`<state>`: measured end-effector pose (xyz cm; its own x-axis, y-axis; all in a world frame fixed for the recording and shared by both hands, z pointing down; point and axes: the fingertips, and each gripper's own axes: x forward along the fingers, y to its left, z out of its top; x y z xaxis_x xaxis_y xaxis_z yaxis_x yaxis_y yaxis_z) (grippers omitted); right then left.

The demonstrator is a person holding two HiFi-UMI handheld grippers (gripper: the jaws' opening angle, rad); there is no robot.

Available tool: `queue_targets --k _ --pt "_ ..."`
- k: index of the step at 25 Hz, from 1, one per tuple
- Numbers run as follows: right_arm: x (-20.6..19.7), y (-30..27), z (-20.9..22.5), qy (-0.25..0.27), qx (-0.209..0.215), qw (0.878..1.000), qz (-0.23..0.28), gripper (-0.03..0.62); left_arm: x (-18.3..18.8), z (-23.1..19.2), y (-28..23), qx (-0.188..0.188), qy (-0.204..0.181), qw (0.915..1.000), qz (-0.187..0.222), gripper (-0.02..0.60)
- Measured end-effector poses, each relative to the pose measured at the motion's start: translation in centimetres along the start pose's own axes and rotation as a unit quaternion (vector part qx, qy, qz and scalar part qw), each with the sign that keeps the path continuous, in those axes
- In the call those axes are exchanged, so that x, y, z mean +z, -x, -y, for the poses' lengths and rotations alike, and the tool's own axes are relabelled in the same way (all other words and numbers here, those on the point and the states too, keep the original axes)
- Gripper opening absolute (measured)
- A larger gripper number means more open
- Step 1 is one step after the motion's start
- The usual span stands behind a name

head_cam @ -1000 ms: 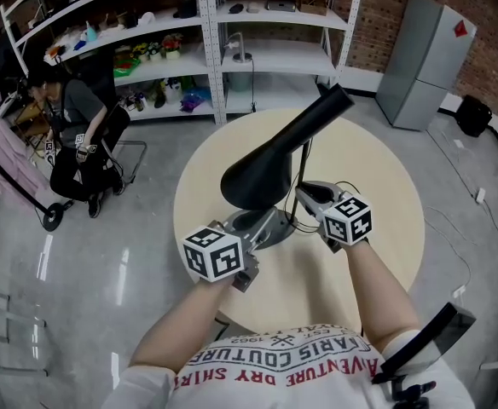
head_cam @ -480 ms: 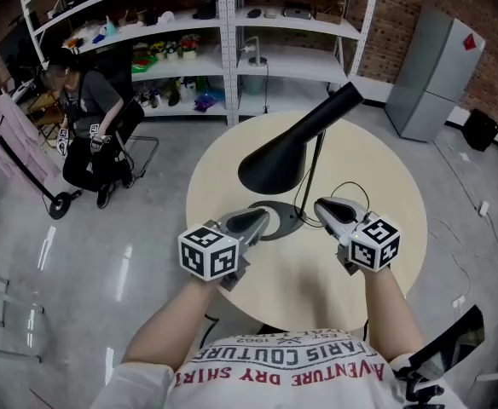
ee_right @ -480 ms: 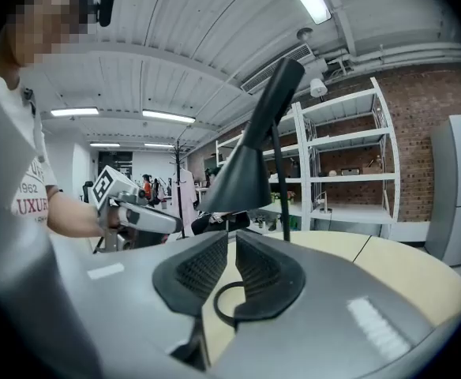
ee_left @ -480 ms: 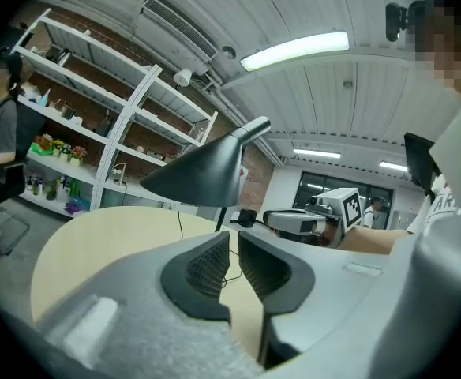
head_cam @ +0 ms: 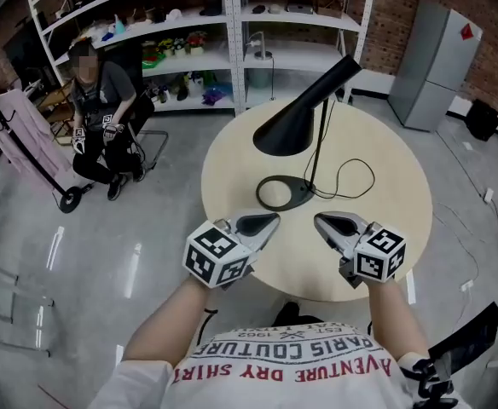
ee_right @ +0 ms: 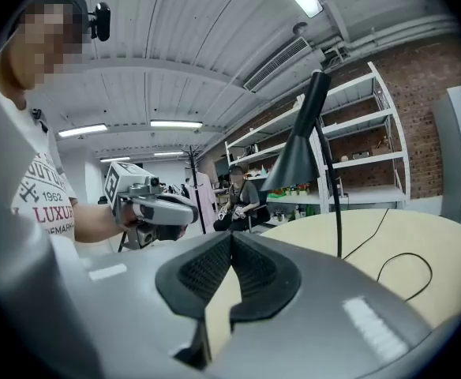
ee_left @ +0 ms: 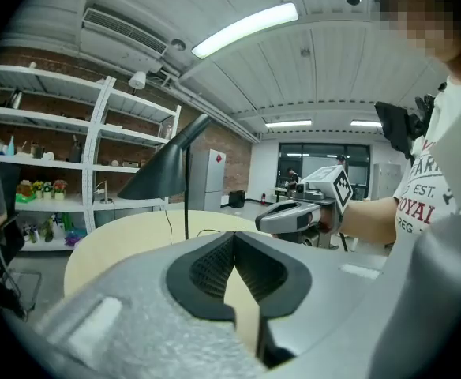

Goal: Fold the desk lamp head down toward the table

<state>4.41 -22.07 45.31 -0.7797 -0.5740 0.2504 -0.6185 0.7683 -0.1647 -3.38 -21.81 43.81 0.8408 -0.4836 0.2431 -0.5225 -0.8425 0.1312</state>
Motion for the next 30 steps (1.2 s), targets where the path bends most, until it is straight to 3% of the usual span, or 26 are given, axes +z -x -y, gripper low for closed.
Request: queue_targets --k 6,12,25,30 --pt "2.0 2.3 -6.1 0.028 0.032 0.999 0.014 0.006 1.3 4.1 2.4 -0.009 -0.038 0.9991 -0.016 -0.002" --pt "3.4 4.5 -7.5 0.049 0.038 0.998 0.016 0.006 3.3 6.6 3.1 -0.007 -0.062 0.9981 -0.002 -0.002" --pt "1.8 10.7 -10.0 0.049 0.062 0.997 0.017 0.006 3.6 12.5 3.1 0.028 -0.021 0.9992 0.018 -0.002" --pt "1.7 13.0 -11.1 0.058 0.071 0.996 0.022 0.006 4.0 15.2 3.3 0.041 -0.029 0.9984 0.025 -0.002"
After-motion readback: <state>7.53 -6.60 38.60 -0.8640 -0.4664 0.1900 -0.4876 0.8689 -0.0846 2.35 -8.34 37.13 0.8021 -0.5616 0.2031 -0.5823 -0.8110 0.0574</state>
